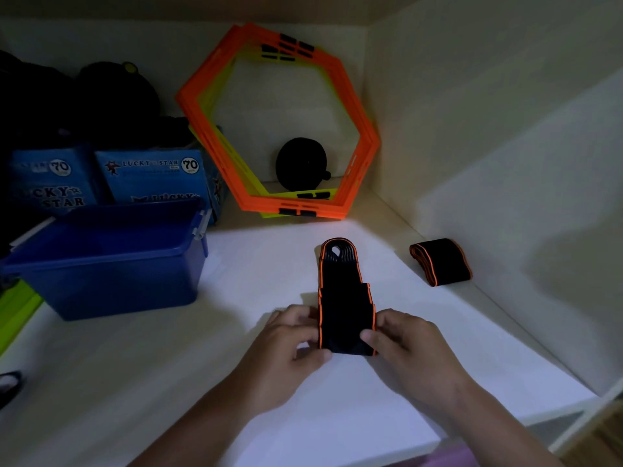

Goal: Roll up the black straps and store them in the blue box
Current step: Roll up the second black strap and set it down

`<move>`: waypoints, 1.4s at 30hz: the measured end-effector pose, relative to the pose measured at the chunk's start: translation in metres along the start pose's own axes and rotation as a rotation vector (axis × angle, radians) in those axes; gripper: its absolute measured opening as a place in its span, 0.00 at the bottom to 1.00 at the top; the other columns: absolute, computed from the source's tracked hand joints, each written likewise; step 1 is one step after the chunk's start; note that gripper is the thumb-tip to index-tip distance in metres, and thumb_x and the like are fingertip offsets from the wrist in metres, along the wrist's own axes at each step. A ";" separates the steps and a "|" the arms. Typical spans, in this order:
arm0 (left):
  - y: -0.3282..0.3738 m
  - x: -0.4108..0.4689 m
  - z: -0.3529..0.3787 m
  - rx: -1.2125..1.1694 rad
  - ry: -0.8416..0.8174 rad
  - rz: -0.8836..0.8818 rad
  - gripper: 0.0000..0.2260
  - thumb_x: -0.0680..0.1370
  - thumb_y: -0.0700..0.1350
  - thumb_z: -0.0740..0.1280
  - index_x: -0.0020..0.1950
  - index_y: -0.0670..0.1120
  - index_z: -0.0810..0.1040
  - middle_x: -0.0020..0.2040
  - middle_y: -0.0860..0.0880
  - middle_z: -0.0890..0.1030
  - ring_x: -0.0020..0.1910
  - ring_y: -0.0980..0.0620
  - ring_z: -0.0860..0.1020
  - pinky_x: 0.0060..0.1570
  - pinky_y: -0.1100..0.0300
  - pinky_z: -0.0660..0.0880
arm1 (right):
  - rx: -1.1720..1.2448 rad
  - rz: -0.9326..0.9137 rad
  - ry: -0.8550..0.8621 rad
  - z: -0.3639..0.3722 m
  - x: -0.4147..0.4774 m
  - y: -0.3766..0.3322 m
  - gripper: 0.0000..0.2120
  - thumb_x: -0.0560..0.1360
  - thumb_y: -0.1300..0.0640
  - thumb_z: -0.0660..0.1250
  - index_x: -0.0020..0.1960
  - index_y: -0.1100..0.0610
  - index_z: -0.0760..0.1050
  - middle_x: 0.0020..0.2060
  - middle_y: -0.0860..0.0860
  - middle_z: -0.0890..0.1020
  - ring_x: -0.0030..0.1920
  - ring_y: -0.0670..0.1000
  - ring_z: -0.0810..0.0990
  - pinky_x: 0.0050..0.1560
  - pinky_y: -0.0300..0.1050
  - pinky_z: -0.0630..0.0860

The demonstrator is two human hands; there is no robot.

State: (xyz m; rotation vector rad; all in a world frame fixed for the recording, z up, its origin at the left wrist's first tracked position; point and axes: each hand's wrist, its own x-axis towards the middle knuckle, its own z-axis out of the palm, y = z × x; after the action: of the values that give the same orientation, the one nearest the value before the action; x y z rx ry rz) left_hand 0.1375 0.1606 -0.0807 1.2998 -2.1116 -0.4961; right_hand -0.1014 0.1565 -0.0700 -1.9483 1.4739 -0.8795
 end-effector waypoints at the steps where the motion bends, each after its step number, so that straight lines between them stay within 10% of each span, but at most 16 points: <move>1: -0.001 0.002 0.000 0.019 -0.008 0.007 0.09 0.76 0.55 0.66 0.46 0.52 0.83 0.55 0.62 0.77 0.56 0.62 0.69 0.56 0.71 0.64 | -0.010 0.004 0.000 0.000 0.002 0.000 0.11 0.79 0.48 0.67 0.40 0.51 0.76 0.33 0.50 0.82 0.37 0.51 0.79 0.44 0.50 0.76; 6: 0.000 0.012 0.000 0.039 0.026 -0.031 0.18 0.76 0.59 0.62 0.37 0.46 0.75 0.37 0.51 0.76 0.42 0.54 0.70 0.47 0.60 0.68 | -0.022 0.037 0.034 0.001 0.007 -0.003 0.14 0.80 0.48 0.65 0.36 0.49 0.71 0.27 0.46 0.75 0.30 0.45 0.71 0.35 0.41 0.66; 22: 0.004 0.014 0.009 0.003 0.138 -0.098 0.11 0.71 0.60 0.67 0.32 0.59 0.72 0.35 0.58 0.75 0.42 0.56 0.72 0.41 0.64 0.66 | -0.025 0.063 0.154 0.005 0.017 -0.006 0.06 0.78 0.49 0.68 0.51 0.46 0.83 0.34 0.45 0.86 0.38 0.42 0.82 0.39 0.35 0.74; 25: 0.008 0.015 0.009 -0.106 0.154 -0.153 0.02 0.73 0.52 0.72 0.42 0.56 0.81 0.32 0.58 0.77 0.37 0.56 0.73 0.38 0.64 0.67 | -0.057 0.049 0.163 0.006 0.019 -0.006 0.07 0.79 0.49 0.67 0.52 0.47 0.83 0.34 0.47 0.86 0.38 0.46 0.82 0.43 0.42 0.77; 30: 0.011 0.016 0.009 -0.297 0.169 -0.244 0.25 0.72 0.43 0.77 0.62 0.66 0.76 0.33 0.57 0.80 0.32 0.61 0.75 0.38 0.68 0.70 | -0.111 0.042 0.171 0.009 0.024 -0.005 0.07 0.79 0.49 0.67 0.53 0.48 0.83 0.28 0.48 0.82 0.35 0.48 0.80 0.41 0.46 0.77; 42: 0.014 0.012 0.008 -0.078 0.258 -0.270 0.18 0.72 0.51 0.75 0.62 0.58 0.81 0.50 0.60 0.83 0.50 0.63 0.77 0.47 0.74 0.70 | -0.181 -0.003 0.142 0.012 0.030 0.001 0.09 0.77 0.48 0.68 0.56 0.43 0.82 0.24 0.44 0.75 0.32 0.47 0.76 0.37 0.42 0.75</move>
State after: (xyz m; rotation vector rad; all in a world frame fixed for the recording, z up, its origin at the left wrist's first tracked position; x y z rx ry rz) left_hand 0.1188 0.1563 -0.0749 1.5245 -1.7012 -0.4877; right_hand -0.0867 0.1277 -0.0730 -2.0536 1.6848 -0.9305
